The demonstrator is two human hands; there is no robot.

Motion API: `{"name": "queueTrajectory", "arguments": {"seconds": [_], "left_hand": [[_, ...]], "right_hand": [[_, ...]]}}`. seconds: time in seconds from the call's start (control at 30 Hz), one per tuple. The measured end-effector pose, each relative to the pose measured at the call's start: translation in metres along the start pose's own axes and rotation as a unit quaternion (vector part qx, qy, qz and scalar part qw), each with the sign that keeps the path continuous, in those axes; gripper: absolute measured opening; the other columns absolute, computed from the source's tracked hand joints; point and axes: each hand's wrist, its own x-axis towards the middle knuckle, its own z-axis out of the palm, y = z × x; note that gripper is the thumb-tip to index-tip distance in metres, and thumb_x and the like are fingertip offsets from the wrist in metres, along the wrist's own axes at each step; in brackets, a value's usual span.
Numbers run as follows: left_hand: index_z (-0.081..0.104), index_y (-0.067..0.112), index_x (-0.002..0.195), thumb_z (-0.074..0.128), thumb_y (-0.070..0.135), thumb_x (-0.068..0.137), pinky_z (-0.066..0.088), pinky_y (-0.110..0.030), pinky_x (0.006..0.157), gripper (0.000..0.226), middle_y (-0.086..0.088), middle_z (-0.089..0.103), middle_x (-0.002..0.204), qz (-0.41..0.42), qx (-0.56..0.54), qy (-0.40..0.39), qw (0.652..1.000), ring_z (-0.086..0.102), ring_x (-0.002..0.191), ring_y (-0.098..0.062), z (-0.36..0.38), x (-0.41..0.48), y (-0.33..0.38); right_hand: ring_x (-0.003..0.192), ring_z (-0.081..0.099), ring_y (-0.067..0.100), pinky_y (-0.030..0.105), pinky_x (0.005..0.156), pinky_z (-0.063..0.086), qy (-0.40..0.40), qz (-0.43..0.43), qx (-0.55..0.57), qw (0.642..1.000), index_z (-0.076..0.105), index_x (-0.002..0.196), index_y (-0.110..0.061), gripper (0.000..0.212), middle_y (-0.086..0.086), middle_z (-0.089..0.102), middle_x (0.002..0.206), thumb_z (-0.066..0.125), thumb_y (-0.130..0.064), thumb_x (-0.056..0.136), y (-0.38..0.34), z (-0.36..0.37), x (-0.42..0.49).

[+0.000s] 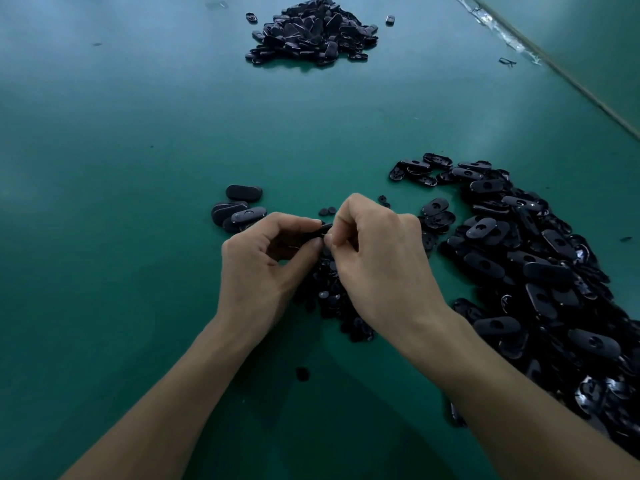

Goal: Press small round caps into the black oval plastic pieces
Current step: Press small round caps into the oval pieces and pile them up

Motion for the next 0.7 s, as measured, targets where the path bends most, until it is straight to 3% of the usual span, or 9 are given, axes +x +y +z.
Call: {"name": "queueTrajectory", "arguments": {"seconds": [0.1,0.17,0.5,0.7], "left_hand": [[0.071,0.031,0.092,0.076,0.015,0.081,0.056,-0.022,0.079,0.021,0.012,0.076,0.089,0.004,0.001,0.012,1.000,0.073,0.082,-0.008,0.0006,0.0006,0.0006],[0.072,0.028,0.091,0.079,0.010,0.081,0.056,-0.020,0.078,0.022,0.012,0.076,0.088,0.007,-0.005,0.021,1.000,0.073,0.081,-0.007,0.0013,0.0006,0.0008],[0.073,0.022,0.087,0.080,-0.003,0.077,0.056,-0.017,0.073,0.028,0.013,0.077,0.081,-0.008,-0.062,0.039,0.997,0.073,0.074,-0.005,0.0016,0.0015,0.0032],[0.073,0.019,0.089,0.076,-0.008,0.080,0.055,-0.017,0.077,0.028,0.014,0.077,0.085,-0.010,-0.051,0.010,0.999,0.072,0.079,-0.003,0.0014,0.0015,0.0024]], "right_hand": [[0.064,0.055,0.018,0.036,0.057,0.048,0.002,0.002,-0.010,1.000,0.047,0.072,-0.028,0.029,-0.003,0.059,0.069,0.061,-0.009,0.090,-0.0003,-0.0004,0.0022],[0.060,0.053,0.011,0.026,0.055,0.043,0.004,-0.003,-0.003,1.000,0.048,0.071,-0.026,0.029,-0.006,0.058,0.065,0.064,-0.008,0.088,0.0001,-0.0026,0.0043],[0.061,0.054,0.007,0.018,0.054,0.043,0.017,-0.015,0.048,0.999,0.048,0.076,-0.024,0.025,-0.009,0.056,0.063,0.065,-0.009,0.088,0.0023,0.0000,0.0032],[0.068,0.060,0.005,0.013,0.058,0.046,-0.007,0.003,0.075,0.997,0.054,0.077,-0.025,0.025,-0.010,0.063,0.069,0.069,-0.009,0.089,0.0089,-0.0020,0.0052]]}}
